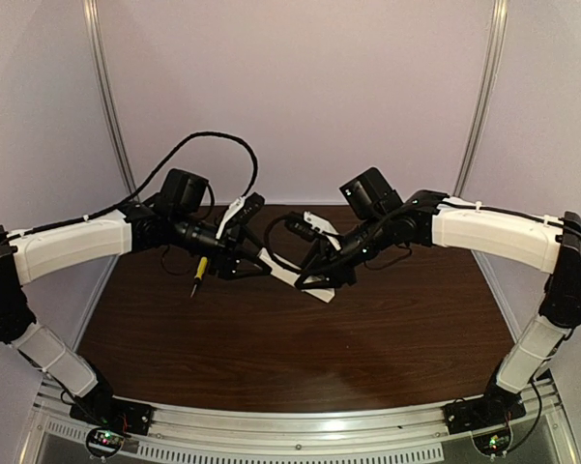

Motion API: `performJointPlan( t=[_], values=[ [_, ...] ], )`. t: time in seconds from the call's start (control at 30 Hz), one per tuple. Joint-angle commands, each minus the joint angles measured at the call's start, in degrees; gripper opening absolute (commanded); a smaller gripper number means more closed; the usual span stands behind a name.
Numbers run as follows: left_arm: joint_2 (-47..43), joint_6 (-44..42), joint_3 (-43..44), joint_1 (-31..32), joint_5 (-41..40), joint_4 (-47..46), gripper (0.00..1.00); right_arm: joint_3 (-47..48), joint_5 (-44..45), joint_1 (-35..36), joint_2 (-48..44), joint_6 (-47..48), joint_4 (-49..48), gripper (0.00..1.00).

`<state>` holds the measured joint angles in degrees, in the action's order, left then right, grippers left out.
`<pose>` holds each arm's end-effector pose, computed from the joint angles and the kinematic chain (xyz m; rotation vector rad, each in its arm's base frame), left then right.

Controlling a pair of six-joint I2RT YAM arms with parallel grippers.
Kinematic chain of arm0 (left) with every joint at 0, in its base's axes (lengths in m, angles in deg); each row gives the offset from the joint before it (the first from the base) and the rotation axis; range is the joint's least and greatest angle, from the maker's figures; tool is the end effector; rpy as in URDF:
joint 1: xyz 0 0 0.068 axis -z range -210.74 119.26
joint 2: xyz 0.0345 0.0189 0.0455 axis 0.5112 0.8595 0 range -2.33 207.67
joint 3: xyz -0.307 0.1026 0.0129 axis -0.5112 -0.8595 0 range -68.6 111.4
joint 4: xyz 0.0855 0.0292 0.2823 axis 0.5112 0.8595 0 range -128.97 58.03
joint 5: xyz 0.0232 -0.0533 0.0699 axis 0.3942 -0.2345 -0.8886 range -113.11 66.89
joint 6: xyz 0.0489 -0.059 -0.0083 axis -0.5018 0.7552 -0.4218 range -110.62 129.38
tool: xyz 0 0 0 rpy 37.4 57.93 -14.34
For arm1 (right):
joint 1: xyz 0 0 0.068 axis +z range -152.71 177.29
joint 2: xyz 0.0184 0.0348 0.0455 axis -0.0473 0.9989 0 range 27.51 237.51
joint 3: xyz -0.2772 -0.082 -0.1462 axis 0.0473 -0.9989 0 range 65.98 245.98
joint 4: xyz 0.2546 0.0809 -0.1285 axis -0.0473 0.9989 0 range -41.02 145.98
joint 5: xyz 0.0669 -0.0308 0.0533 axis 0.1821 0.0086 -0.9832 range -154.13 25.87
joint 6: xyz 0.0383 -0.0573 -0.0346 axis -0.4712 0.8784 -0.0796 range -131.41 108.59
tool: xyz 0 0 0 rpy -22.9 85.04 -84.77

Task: Unload the batteries from the remote control

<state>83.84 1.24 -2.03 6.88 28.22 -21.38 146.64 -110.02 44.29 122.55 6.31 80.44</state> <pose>0.2668 -0.2703 0.3218 1.3116 1.7854 -1.2737 0.2515 0.3388 0.3310 -1.5858 1.7549 1.1940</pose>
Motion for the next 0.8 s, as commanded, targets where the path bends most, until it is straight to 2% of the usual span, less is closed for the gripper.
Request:
performJointPlan(
  t=[0.0,0.2,0.3,0.33,0.4,0.43,0.5,0.6,0.63,0.7,0.77],
  values=[
    [0.55,0.37,0.76,0.34,-1.14,-2.99,0.51,1.82,-0.42,0.19,0.48,-0.07,-0.86,0.03],
    [0.57,0.38,0.67,0.52,-1.51,-2.86,0.18,1.69,-0.44,0.15,0.33,-0.76,-2.14,0.03],
    [0.4,0.32,0.84,0.52,-1.41,-2.76,0.05,1.49,0.45,0.12,0.27,-1.84,-3.24,0.06],
    [0.26,0.2,0.92,0.52,-1.56,-2.73,0.01,1.64,0.87,0.13,0.31,-2.23,-3.24,0.09],
    [-0.05,-0.08,0.93,0.52,-1.82,-2.77,0.0,2.08,2.09,0.11,0.59,-2.75,-2.81,0.15],
    [-0.46,-0.32,0.89,0.52,-2.15,-2.86,0.0,2.45,2.91,0.11,0.72,-3.18,-2.59,0.2],
    [-1.16,-0.85,0.69,0.52,-2.73,-3.24,0.0,2.61,4.85,0.06,0.8,-4.29,-2.48,0.4],
    [-2.64,-1.98,-0.24,0.52,-4.48,-4.42,0.0,1.84,7.65,-0.04,-0.22,-5.53,-3.42,0.63],
    [-3.34,-2.24,-0.71,0.52,-5.52,-5.12,0.0,1.32,8.17,-0.12,-0.98,-6.09,-4.24,0.77],
    [-4.78,-2.92,-1.9,0.52,-7.83,-6.58,0.0,0.04,9.27,-0.59,-2.7,-7.62,-6.36,0.98],
    [-6.6,-3.24,-3.99,0.52,-10.13,-9.32,0.0,-1.51,10.83,-1.4,-4.72,-9.8,-9.16,1.0]
  ],
)
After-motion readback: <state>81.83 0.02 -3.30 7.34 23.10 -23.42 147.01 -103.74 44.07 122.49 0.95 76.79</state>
